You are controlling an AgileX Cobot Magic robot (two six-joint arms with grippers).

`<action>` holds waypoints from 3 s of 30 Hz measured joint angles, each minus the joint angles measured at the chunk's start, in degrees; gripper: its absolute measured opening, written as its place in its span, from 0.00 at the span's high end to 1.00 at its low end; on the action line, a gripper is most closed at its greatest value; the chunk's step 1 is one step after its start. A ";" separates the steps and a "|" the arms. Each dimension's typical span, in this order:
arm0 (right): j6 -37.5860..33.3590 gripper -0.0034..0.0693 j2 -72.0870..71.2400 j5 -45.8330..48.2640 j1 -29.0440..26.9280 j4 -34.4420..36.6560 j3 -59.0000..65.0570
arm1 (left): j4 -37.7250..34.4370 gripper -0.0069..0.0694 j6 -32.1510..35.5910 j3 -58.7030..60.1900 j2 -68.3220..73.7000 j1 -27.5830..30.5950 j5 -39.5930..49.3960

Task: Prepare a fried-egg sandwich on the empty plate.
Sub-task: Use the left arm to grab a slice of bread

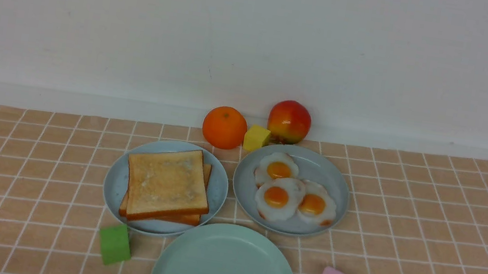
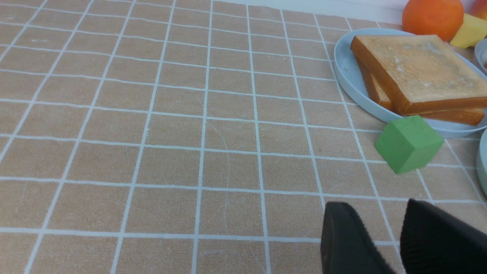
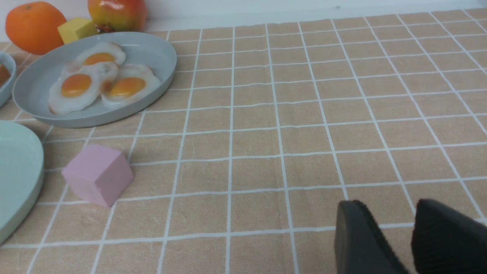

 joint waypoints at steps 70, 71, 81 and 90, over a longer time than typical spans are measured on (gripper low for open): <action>14.96 0.62 2.59 -46.83 0.00 3.51 -18.68 | -6.03 0.60 -14.89 -17.46 2.52 0.00 -49.42; 15.03 0.62 4.46 -44.59 0.00 3.53 -23.04 | -5.95 0.60 -14.93 -22.87 5.04 0.00 -46.75; 15.15 0.62 28.35 -10.37 0.00 2.13 -53.27 | -5.70 0.60 -17.73 -51.99 32.18 0.00 -6.15; 15.15 0.62 43.96 15.57 0.00 -1.95 -54.01 | -4.43 0.60 -17.51 -52.58 53.57 0.00 14.73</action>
